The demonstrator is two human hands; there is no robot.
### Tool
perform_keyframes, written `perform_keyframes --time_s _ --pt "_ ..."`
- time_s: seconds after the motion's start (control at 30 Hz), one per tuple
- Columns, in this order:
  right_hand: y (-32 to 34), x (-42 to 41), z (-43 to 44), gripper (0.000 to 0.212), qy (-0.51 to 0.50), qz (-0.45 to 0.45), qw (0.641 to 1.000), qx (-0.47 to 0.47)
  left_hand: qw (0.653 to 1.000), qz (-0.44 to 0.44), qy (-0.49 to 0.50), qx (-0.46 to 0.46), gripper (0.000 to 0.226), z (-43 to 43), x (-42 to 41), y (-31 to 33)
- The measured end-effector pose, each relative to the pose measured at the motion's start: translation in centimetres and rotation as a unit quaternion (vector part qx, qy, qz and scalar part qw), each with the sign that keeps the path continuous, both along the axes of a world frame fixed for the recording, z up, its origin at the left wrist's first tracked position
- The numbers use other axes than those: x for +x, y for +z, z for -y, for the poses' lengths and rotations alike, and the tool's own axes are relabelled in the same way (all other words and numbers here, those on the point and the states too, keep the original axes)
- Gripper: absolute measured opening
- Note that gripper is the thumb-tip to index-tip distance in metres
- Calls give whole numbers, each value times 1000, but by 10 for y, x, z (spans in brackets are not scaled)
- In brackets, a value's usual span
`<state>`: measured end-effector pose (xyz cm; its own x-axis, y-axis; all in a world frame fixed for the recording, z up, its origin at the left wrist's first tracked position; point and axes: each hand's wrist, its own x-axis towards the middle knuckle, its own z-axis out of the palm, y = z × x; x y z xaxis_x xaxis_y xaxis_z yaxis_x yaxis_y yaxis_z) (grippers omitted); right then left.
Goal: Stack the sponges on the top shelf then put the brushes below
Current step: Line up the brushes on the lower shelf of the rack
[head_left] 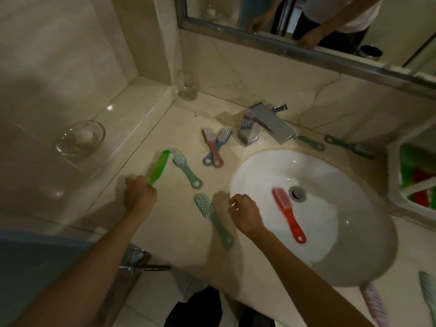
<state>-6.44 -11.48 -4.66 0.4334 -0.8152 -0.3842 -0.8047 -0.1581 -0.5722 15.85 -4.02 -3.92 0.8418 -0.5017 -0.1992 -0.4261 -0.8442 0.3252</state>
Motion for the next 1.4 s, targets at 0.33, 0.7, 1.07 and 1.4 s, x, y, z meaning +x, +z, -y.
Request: perform_keyframes --time_s 0.33,0.7,1.07,1.4 --pt "-41 -106 47 26 -140 -40 988 55 957 -213 -99 -169 30 67 -128 38" --pt "-117 -175 86 38 -147 -103 977 116 939 -310 -146 -28 22 111 -231 -19" --pt "-118 -177 89 27 -93 -165 978 91 960 -209 -186 -6 16 112 -245 -32" --pt "-12 -233 82 19 -265 -21 963 -48 928 -168 -325 -64 12 131 -277 36"
